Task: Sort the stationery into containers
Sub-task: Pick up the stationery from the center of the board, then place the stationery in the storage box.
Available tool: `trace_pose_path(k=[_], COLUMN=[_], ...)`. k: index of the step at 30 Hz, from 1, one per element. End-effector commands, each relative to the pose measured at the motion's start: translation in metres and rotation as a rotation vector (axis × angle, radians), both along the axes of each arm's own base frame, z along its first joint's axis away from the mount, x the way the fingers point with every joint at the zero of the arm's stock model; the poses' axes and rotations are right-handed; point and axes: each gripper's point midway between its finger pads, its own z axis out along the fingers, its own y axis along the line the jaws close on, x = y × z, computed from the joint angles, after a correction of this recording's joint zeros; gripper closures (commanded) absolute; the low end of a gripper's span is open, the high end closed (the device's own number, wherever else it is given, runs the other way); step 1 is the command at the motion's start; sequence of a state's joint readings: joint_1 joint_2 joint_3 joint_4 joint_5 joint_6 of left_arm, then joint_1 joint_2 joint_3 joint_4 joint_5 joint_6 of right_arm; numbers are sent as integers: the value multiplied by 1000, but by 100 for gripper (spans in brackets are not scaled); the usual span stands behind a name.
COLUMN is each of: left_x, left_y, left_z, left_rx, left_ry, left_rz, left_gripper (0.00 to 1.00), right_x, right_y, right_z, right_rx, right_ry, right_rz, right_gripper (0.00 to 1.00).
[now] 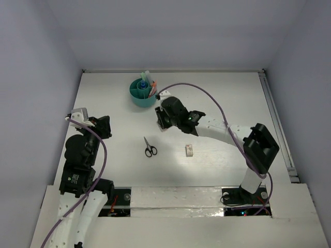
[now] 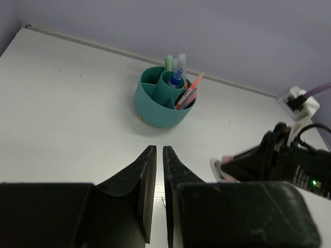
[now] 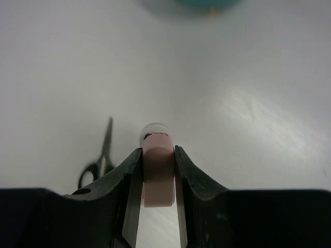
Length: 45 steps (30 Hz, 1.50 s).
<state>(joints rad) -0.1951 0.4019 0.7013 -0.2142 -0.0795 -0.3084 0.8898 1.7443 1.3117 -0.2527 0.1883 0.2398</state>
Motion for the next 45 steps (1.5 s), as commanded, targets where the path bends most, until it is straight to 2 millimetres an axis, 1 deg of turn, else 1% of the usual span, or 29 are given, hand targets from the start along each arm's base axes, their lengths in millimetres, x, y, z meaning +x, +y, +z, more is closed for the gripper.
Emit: trace_pose_path(k=[1, 2, 3, 4, 5, 6, 7, 8, 9, 10, 11, 12, 13, 14, 16, 17, 18, 19, 20, 21, 23, 25, 26, 27, 32, 35, 40, 41, 45], left_x=[-1, -1, -2, -2, -2, -3, -3, -3, -3, -2, -2, -2, -2, -3, -2, -2, -2, -2, -2, -2, -2, -1, -1, -1, -1, -1, -1, 0, 0], left_y=[0, -1, -3, -3, -3, -3, -2, -2, -4, -4, -4, -4, -4, -4, -3, -2, -3, -3, -2, -2, -1, -1, -1, -1, -1, 0, -1, -1, -1], left_z=[16, 16, 16, 15, 15, 16, 15, 14, 14, 14, 14, 14, 15, 15, 16, 16, 16, 15, 16, 17, 17, 16, 16, 16, 16, 16, 16, 16, 16], left_rx=[-12, -11, -11, -11, -11, -11, -11, -10, -10, -9, -10, -10, -9, -9, -8, -8, -6, -6, -6, -8, -5, -4, -4, -4, -3, -3, -1, -1, -1], left_ry=[-61, -61, -62, -59, -61, -64, -61, -58, -56, -53, -55, -55, -58, -58, -60, -61, -58, -58, -61, -64, -63, -58, -58, -58, -58, -60, -60, -59, -57], left_rz=[-3, -4, -13, -16, -13, -13, -12, -9, -18, -18, -18, -18, -18, -15, -10, -9, -10, -10, -9, -6, 0, -1, -3, -1, -1, 3, 2, 2, 2], left_gripper=[92, 92, 92, 92, 92, 92, 92, 92, 92, 92, 92, 92, 92, 92, 92, 92, 92, 92, 92, 92, 92, 92, 92, 92, 92, 92, 92, 92, 92], right_x=[53, 62, 69, 77, 83, 94, 97, 104, 110, 117, 117, 125, 129, 135, 142, 149, 151, 152, 158, 154, 157, 158, 159, 161, 161, 167, 169, 174, 176], right_y=[60, 65, 72, 79, 91, 98, 105, 112, 121, 122, 128, 131, 138, 138, 146, 145, 147, 150, 149, 153, 153, 156, 157, 158, 162, 163, 164, 160, 158], right_z=[87, 80, 87, 97, 118, 106, 112, 137, 127, 131, 134, 153, 138, 140, 138, 137, 136, 141, 132, 131, 130, 121, 124, 118, 111, 101, 94, 91, 87], right_rx=[258, 257, 271, 306, 357, 326, 347, 382, 358, 353, 358, 371, 357, 357, 353, 347, 344, 350, 346, 369, 378, 366, 365, 353, 344, 311, 294, 289, 270], right_ry=[-343, -382, -434, -475, -505, -526, -546, -587, -590, -606, -618, -663, -641, -645, -660, -664, -667, -678, -665, -645, -641, -633, -644, -642, -644, -648, -650, -647, -655], right_rz=[71, 94, 141, 158, 194, 221, 262, 301, 330, 342, 373, 380, 398, 402, 420, 414, 421, 423, 422, 446, 458, 476, 479, 483, 505, 504, 509, 501, 502], right_gripper=[97, 97, 97, 98, 98, 98, 98, 98, 98, 98, 98, 98, 98, 98, 98, 98, 98, 98, 98, 98, 98, 98, 98, 98, 97, 97, 96, 96, 95])
